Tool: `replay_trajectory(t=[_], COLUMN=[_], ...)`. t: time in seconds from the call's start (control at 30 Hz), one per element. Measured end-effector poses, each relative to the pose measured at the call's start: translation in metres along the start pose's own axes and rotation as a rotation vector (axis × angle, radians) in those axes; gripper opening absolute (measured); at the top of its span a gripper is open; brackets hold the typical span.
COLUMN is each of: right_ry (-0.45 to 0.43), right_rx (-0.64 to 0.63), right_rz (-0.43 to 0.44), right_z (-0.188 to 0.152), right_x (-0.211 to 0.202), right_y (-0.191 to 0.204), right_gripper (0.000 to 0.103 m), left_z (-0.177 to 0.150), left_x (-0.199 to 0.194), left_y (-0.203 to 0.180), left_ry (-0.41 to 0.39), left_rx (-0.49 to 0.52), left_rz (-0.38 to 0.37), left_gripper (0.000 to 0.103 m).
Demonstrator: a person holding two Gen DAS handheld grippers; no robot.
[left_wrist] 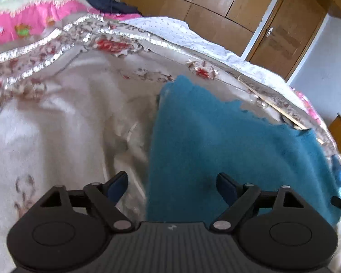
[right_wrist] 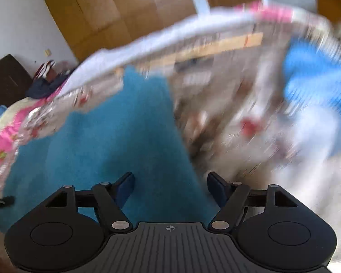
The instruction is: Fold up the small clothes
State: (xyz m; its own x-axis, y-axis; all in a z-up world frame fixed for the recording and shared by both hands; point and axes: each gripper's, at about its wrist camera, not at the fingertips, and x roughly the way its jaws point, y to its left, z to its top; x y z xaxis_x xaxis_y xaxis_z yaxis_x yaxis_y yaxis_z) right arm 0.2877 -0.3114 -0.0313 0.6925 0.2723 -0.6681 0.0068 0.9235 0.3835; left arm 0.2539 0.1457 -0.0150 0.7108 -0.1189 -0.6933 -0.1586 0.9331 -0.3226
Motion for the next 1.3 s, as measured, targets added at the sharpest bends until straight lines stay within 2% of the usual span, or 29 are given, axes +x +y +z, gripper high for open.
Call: replay_trajectory(t=[0.07,0.13,0.2,0.27,0.3,0.37,0.43,0.47,0.57,0.63,0.8,0.9,1.0,1.03,1.13,1.23,1.3], right_ry=[-0.009,-0.009,0.004,0.019,0.029,0.054,0.068,0.076,0.1,0.113,0.174,0.229,0.275,0.264,0.136,0.005,-0.05], right_rx=[0.041,0.084,0.106,0.105,0.119,0.146,0.121,0.103,0.085,0.079,0.043,0.031,-0.005,-0.015,-0.097,-0.178,-0.241], right_rz=[0.013,0.044,0.076,0.077,0.083,0.105,0.111,0.11,0.118,0.125,0.114,0.09,0.035,0.007,-0.068,-0.073,-0.063], right_z=[0.0,0.002,0.001,-0.001,-0.001,0.0,-0.002,-0.005,-0.014,-0.021,-0.05,-0.079,-0.105,-0.11,-0.105,-0.087,-0.074], right_x=[0.009,0.011,0.012,0.014,0.013,0.009,-0.001,-0.006,-0.019,-0.031,-0.073,-0.107,-0.131,-0.139,-0.161,-0.17,-0.159], right_y=[-0.002,-0.005,-0.007,-0.006,-0.007,-0.007,-0.003,0.0,0.003,0.005,0.007,0.005,0.008,0.009,0.019,0.034,0.047], right_gripper=[0.075,0.075,0.07,0.058,0.052,0.035,0.03,0.028,0.026,0.026,0.025,0.025,0.033,0.035,0.038,0.046,0.048], left_z=[0.0,-0.001,0.0,0.0,0.0,0.0,0.0,0.0,-0.004,-0.008,-0.025,-0.046,-0.073,-0.084,-0.101,-0.097,-0.086], left_x=[0.019,0.027,0.028,0.024,0.021,0.02,0.019,0.018,0.008,0.001,-0.026,-0.049,-0.084,-0.096,-0.121,-0.146,-0.158], left_y=[0.001,0.001,-0.001,0.003,0.003,0.001,-0.001,0.0,0.005,0.005,0.004,0.001,0.0,0.001,-0.007,-0.021,-0.027], left_ry=[0.048,0.047,0.057,0.071,0.078,0.09,0.11,0.121,0.147,0.167,0.205,0.253,0.302,0.309,0.26,0.119,0.03], left_rx=[0.024,0.043,0.054,0.012,-0.004,-0.02,-0.032,-0.046,-0.063,-0.055,-0.01,0.006,0.024,0.029,0.088,0.16,0.167], left_rz=[0.011,0.019,0.021,0.003,-0.015,-0.041,-0.071,-0.079,-0.101,-0.103,-0.1,-0.111,-0.115,-0.104,-0.05,0.012,-0.014], left_gripper=[0.103,0.103,0.103,0.103,0.098,0.076,0.059,0.054,0.043,0.04,0.038,0.037,0.038,0.04,0.045,0.045,0.045])
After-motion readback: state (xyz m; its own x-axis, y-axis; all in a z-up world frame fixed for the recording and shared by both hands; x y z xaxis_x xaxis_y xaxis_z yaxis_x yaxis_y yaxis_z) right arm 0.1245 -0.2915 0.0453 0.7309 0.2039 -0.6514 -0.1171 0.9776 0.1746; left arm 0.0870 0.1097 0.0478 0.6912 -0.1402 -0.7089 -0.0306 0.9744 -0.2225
